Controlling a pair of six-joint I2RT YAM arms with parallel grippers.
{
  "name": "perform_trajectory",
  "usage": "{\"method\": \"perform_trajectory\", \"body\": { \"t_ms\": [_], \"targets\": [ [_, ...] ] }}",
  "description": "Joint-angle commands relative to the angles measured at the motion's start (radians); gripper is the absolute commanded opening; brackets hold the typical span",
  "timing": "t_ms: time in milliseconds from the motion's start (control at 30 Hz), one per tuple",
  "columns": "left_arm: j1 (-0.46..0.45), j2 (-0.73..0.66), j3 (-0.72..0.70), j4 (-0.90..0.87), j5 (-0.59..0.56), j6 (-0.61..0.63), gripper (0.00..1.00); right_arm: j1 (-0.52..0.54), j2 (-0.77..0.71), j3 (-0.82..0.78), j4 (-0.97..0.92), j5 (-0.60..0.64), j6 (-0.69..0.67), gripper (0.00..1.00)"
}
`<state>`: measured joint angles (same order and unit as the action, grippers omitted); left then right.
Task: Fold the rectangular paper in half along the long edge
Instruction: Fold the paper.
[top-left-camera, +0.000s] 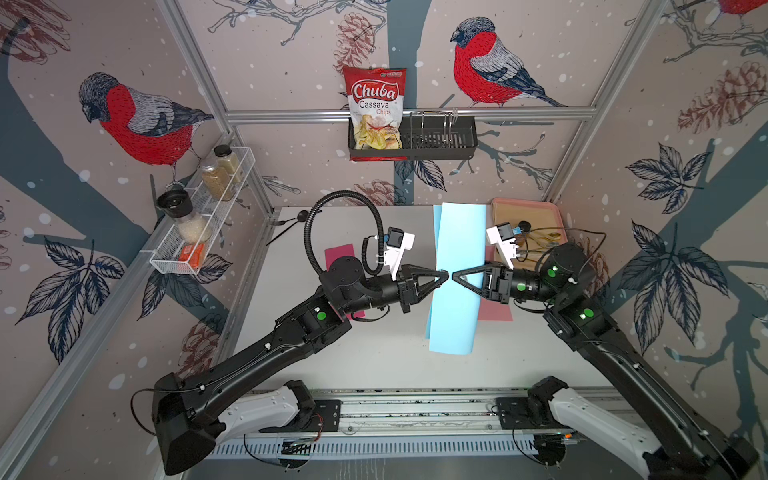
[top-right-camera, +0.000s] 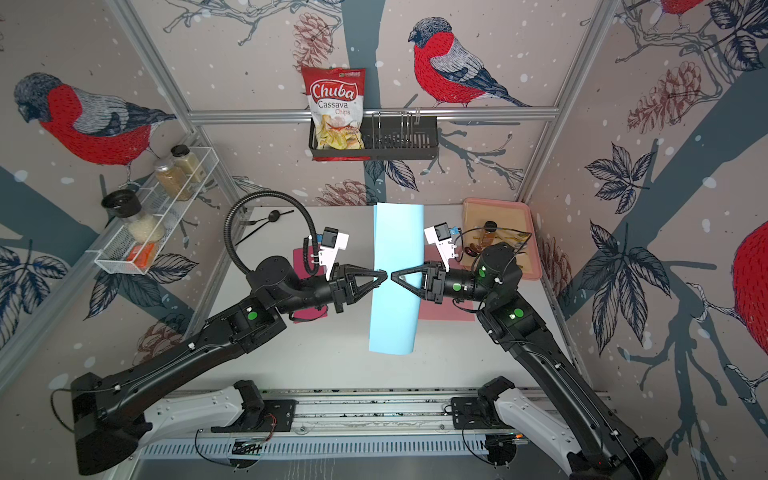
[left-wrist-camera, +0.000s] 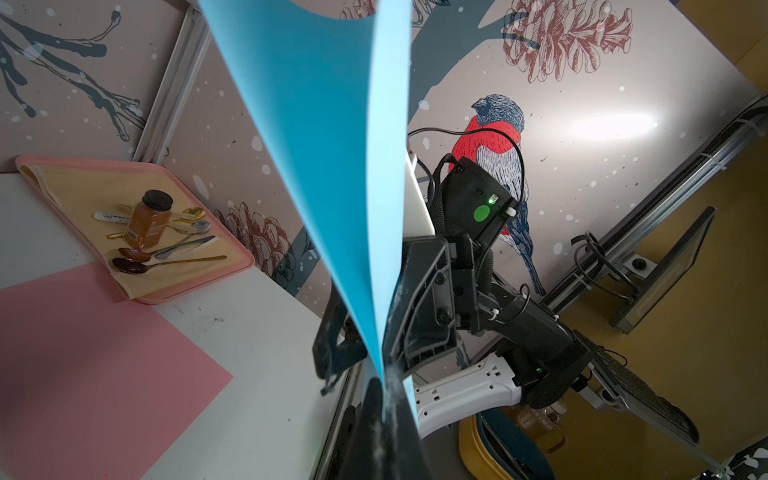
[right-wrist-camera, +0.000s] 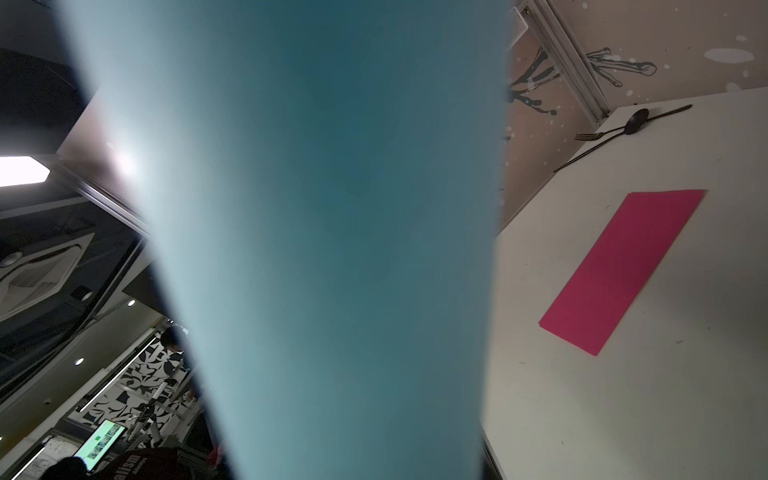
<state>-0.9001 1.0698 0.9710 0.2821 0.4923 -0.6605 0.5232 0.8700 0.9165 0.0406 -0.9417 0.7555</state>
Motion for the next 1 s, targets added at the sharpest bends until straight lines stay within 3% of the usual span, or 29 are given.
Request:
{"method": "perform_trajectory", "body": {
  "t_ms": [0,133,233,333,700,967],
  "targets": [
    [-0.003,0.001,0.012,0.010,-0.013,0.022,0.00,0.003,-0.006,0.012,-0.030,0.009,-0.045,0.26],
    [-0.006,0.004,0.017,0.009,-0.015,0.021,0.01,0.003,-0.016,-0.002,0.020,-0.006,-0.016,0.23],
    [-0.006,0.006,0.017,0.014,-0.017,0.015,0.23,0.003,-0.024,-0.024,0.085,-0.019,0.025,0.22],
    [-0.008,0.010,0.015,0.020,-0.014,0.011,0.29,0.004,-0.025,-0.044,0.139,-0.028,0.059,0.22],
    [-0.013,0.019,0.021,0.021,-0.002,0.011,0.20,0.007,-0.031,-0.083,0.278,-0.064,0.142,0.21],
    [-0.014,0.019,0.021,0.017,-0.003,0.012,0.16,0.009,-0.031,-0.089,0.273,-0.066,0.134,0.22]
  ]
}}
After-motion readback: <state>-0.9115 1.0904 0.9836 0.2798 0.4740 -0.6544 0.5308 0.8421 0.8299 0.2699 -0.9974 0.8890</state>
